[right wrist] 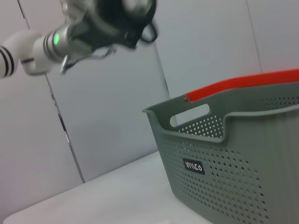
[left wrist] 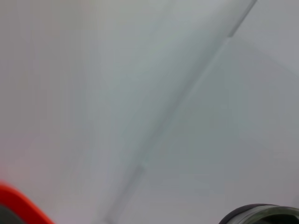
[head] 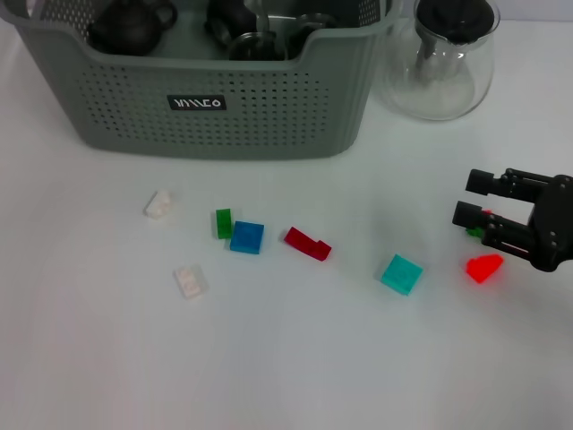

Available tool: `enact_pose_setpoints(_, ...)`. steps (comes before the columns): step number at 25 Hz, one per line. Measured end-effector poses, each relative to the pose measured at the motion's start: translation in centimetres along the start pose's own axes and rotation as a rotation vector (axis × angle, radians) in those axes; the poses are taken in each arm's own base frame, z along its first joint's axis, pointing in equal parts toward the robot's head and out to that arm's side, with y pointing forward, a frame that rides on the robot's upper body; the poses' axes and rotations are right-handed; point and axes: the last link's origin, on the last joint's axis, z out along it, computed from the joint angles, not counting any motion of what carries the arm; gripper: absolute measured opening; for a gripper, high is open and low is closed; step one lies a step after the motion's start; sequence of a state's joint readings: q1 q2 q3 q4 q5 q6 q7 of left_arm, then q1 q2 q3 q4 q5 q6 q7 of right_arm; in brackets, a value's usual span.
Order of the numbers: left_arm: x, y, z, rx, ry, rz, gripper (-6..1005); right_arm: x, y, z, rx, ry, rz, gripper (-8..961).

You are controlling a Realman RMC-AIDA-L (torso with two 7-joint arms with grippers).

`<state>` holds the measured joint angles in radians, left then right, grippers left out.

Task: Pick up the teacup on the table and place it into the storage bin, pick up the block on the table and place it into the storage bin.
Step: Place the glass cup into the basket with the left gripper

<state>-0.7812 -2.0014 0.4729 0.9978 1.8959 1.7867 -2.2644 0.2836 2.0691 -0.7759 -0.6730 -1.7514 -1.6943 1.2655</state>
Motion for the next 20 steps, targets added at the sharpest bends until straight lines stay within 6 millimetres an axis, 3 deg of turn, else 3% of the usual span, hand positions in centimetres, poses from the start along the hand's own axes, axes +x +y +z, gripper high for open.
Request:
enact_pose_setpoints(4, 4.1, -0.8, 3.1, 0.246, -0.074, 0.133, 65, -0.1, 0.0, 0.3, -0.006, -0.003, -0.004, 547)
enact_pose_setpoints(9, 5.5, -3.2, 7.4, 0.592, -0.271, 0.269, 70, 0.0, 0.1, 0.4, -0.009, -0.006, -0.002, 547)
enact_pose_setpoints(15, 3.2, -5.4, 11.5, 0.833, -0.493, 0.432, 77, 0.0, 0.0, 0.4, -0.005, -0.011, 0.000, 547)
enact_pose_setpoints(20, -0.2, -6.7, 14.6, 0.853, -0.648, 0.496, 83, -0.1, 0.0, 0.5, -0.005, -0.011, 0.000, 547)
